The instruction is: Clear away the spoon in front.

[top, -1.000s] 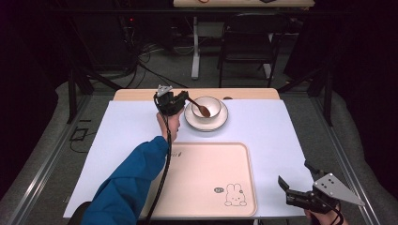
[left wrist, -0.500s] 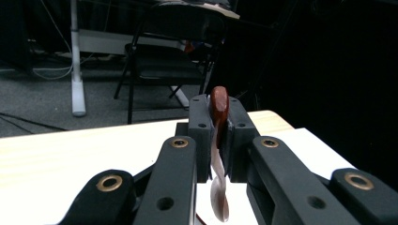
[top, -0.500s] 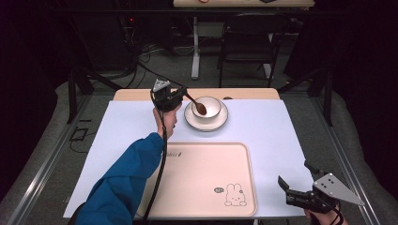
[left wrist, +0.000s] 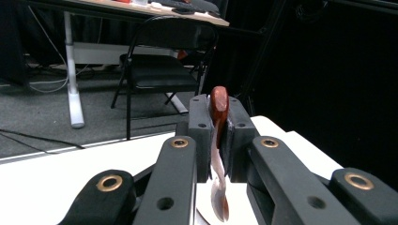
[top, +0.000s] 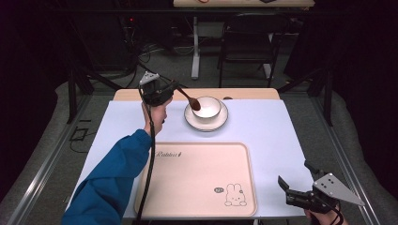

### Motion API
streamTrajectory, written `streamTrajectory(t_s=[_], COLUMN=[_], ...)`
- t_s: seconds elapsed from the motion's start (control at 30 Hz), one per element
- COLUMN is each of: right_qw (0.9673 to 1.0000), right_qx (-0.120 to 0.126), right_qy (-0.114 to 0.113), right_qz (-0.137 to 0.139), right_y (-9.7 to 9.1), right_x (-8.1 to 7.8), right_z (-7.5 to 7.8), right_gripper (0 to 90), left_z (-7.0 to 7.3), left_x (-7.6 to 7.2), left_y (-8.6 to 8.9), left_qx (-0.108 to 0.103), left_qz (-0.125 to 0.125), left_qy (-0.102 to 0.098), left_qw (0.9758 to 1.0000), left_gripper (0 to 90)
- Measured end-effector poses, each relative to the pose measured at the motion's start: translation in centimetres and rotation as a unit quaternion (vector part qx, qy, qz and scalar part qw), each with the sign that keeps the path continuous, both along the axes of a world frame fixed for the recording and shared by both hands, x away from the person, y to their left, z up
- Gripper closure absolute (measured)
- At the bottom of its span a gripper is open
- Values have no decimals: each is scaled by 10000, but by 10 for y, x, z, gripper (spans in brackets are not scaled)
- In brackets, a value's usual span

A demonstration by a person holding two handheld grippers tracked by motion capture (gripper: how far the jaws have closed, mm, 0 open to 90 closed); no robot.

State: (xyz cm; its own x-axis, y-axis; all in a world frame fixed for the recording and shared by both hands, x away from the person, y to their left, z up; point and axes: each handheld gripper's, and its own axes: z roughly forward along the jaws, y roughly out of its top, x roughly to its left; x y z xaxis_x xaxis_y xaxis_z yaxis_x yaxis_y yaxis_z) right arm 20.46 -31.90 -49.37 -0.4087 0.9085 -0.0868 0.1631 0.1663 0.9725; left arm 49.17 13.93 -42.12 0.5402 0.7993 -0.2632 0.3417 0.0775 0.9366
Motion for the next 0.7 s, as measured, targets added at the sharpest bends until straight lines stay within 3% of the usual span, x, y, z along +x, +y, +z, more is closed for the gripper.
streamTrajectory(t_s=[0.37, 0.7], right_qw=[10000, 10000], right_qx=[-10, -9], right_qy=[6, 0], right_qz=[3, 0], right_y=[1, 0], right_x=[0, 0], right_z=[0, 0], right_gripper=[6, 6], left_z=[22, 30], left_x=[-16, -37], left_y=[30, 54], left_qx=[10, 133], left_qz=[-349, -416], left_qy=[39, -28], left_qw=[9994, 9990], left_gripper=[842, 842])
